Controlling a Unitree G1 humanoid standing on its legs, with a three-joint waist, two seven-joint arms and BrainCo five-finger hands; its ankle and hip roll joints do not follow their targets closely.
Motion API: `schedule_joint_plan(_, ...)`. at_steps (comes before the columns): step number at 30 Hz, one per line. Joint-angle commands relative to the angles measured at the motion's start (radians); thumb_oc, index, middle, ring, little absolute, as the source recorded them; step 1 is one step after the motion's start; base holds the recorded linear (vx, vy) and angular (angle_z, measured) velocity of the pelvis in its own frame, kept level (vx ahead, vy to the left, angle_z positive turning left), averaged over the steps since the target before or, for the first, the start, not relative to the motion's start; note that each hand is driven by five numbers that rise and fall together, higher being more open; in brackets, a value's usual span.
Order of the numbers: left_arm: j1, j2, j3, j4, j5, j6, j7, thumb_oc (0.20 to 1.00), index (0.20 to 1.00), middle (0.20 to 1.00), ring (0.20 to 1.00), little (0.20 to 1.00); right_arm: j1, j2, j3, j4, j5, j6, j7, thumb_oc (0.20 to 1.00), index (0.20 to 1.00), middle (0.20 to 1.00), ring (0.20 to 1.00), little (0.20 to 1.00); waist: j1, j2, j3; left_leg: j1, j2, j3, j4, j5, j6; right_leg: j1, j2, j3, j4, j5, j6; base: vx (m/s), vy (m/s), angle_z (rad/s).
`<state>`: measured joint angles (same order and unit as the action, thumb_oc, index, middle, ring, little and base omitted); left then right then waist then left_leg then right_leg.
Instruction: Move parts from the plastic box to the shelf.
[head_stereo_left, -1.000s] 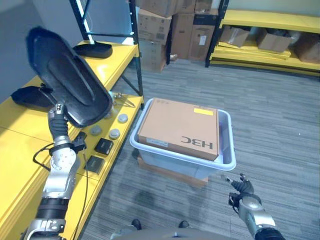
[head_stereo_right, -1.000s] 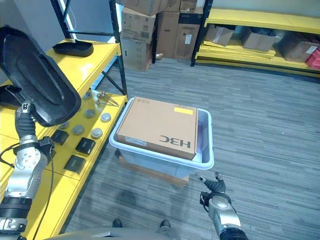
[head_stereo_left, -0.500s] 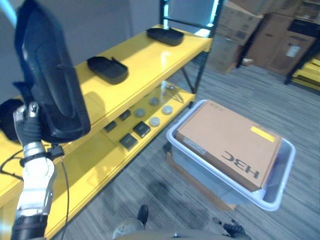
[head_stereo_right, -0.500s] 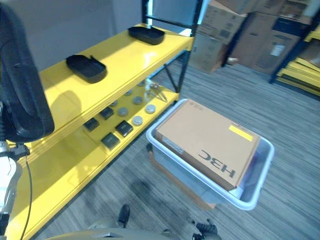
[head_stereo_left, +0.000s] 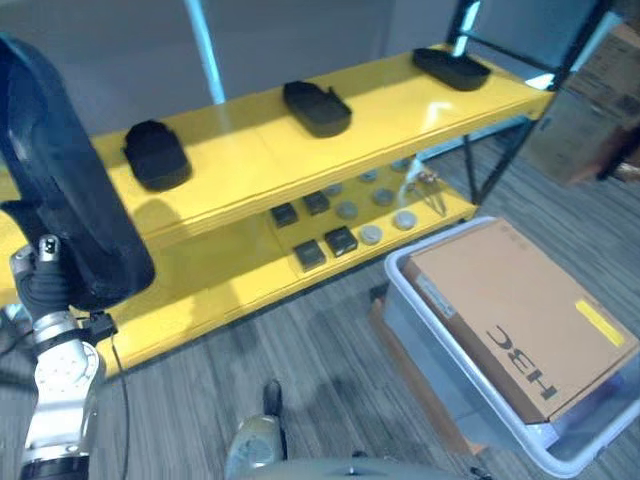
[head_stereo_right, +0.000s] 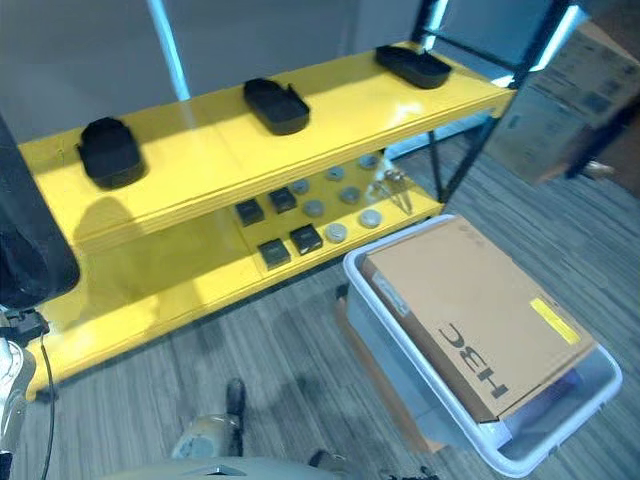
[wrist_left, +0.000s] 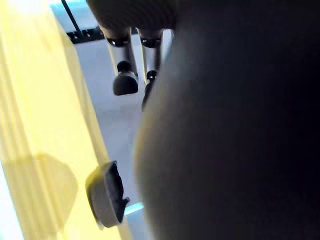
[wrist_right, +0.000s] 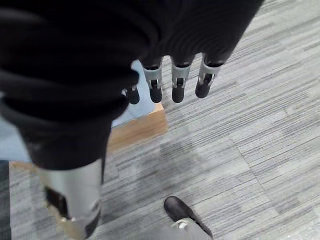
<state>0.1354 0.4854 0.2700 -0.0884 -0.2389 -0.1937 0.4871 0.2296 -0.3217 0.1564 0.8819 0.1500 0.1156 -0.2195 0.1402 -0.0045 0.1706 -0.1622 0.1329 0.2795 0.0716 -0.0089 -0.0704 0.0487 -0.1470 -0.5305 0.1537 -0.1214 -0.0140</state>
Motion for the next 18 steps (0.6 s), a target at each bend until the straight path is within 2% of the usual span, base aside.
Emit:
schedule_joint_plan(1,-0.09,0.039,0.019,-0.038,0.027,-0.066,0.045,0.2,0.2,0.2,0.2,0.2,-0.059,-0.017,0.035,0.032,-0.032,-0.011,0.015,1.0,1.0,1.0,1.0,1.0,-0.035,0.016,-0.018,0.015,0.045,-0.003,-0.009,0.115,-0.059,0.023,0.049,0.112,-0.071,0.037,0.111,0.02,0.147,0.4)
schedule_joint_plan(4,-0.118,0.034,-0.014,-0.035,0.04,-0.029,0.049,0.2,0.2,0.2,0.2,0.2,-0.076,-0.006,0.041,0.095,-0.031,-0.029,0.022,1.0,1.0,1.0,1.0,1.0,-0.041,0.022,-0.02,0.045,0.06,0.087,-0.051,0.133,-0.059,0.046,0.032,0.057,-0.042,0.018,0.112,0.14,0.197,0.81)
schedule_joint_plan(9,-0.083,0.045,-0.003,-0.037,0.056,-0.016,0.06,0.2,0.2,0.2,0.2,0.2,-0.096,-0.008,0.058,0.098,-0.061,0.004,0.051,1.0,1.0,1.0,1.0,1.0,-0.001,0.019,-0.031,0.062,0.006,0.049,-0.043,0.084,-0.027,0.066,0.001,0.053,-0.033,0.004,0.121,0.21,0.221,0.51)
schedule_joint_plan(11,-0.057,0.041,0.017,-0.042,0.045,-0.026,0.039,0.2,0.2,0.2,0.2,0.2,-0.102,-0.002,0.064,0.092,-0.053,0.009,0.061,1.0,1.0,1.0,1.0,1.0,0.022,0.019,-0.038,0.068,-0.029,0.033,-0.036,0.058,-0.006,0.069,-0.019,0.048,-0.01,-0.008,0.13,0.21,0.231,0.1)
schedule_joint_plan(13,-0.05,0.045,0.024,-0.039,0.041,-0.034,0.032,0.2,0.2,0.2,0.2,0.2,-0.104,0.001,0.066,0.089,-0.041,0.013,0.06,1.0,1.0,1.0,1.0,1.0,0.028,0.018,-0.041,0.069,-0.044,0.029,-0.035,0.048,0.005,0.067,-0.029,0.047,0.007,-0.017,0.136,0.14,0.197,0.16)
schedule_joint_plan(14,-0.048,0.052,0.031,-0.025,0.026,-0.053,0.015,0.2,0.2,0.2,0.2,0.2,-0.104,0.01,0.067,0.083,-0.013,0.023,0.052,1.0,1.0,1.0,1.0,1.0,0.038,0.019,-0.044,0.067,-0.077,0.018,-0.029,0.028,0.032,0.06,-0.048,0.054,0.059,-0.042,0.148,0.17,0.263,0.35)
schedule_joint_plan(15,-0.05,0.054,0.031,-0.018,0.017,-0.059,0.011,0.2,0.2,0.2,0.2,0.2,-0.104,0.012,0.066,0.083,-0.011,0.028,0.053,1.0,1.0,1.0,1.0,1.0,0.04,0.018,-0.045,0.066,-0.087,0.015,-0.027,0.022,0.039,0.055,-0.055,0.057,0.077,-0.052,0.153,0.16,0.265,0.33)
schedule_joint_plan(18,-0.068,0.063,0.027,-0.005,0.02,-0.063,0.006,0.2,0.2,0.2,0.2,0.2,-0.098,0.019,0.057,0.077,-0.023,0.032,0.051,1.0,1.0,1.0,1.0,1.0,0.035,0.021,-0.042,0.071,-0.142,0.017,-0.027,-0.006,0.088,0.011,-0.119,0.081,0.239,-0.018,0.196,0.11,0.264,0.17)
